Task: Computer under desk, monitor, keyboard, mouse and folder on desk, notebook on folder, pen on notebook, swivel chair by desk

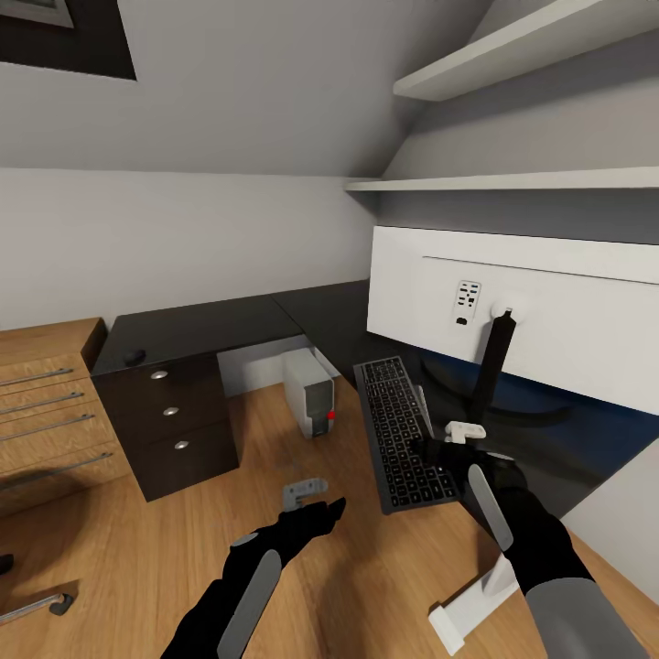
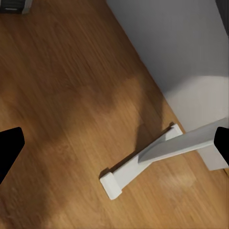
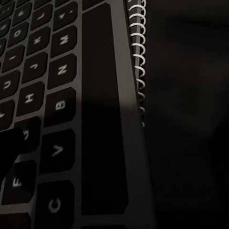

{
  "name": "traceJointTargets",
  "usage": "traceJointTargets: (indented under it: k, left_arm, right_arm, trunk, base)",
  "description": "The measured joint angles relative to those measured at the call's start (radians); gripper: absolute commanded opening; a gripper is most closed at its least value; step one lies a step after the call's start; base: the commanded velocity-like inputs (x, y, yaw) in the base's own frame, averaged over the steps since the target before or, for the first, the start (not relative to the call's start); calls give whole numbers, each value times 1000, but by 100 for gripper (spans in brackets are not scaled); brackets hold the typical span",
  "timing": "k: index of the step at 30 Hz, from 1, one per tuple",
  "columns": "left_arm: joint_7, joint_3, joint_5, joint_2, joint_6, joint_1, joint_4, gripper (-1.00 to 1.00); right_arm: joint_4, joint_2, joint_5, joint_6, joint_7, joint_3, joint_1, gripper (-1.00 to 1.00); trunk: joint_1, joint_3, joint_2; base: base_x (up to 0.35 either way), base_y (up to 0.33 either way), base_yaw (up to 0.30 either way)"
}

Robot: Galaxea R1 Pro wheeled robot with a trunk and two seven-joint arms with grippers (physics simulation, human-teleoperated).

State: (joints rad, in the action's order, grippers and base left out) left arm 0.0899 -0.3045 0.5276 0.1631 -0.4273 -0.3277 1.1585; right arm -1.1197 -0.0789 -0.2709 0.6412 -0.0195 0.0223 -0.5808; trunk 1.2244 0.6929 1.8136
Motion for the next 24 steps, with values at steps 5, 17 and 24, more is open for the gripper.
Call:
traceJointTargets:
  k: [5,17,24]
  left_arm:
    - [-1,-1,0,0,0,0,1,100]
    - [-1,-1,-2,0,1,0,2,100]
    - [0,-1,-4,1,1,0,2,100]
  right_arm:
    - [0,0,0,-1,0,0,0,100]
    - [0,-2,-2,-1,0,0,0,100]
    - [1,-3,-4,-1,0,-1,0,100]
  trunk:
    - [0,0,0]
    - [0,0,0]
    - [0,0,0]
  base:
    - [0,0,0]
    - [0,0,0]
    - [0,0,0]
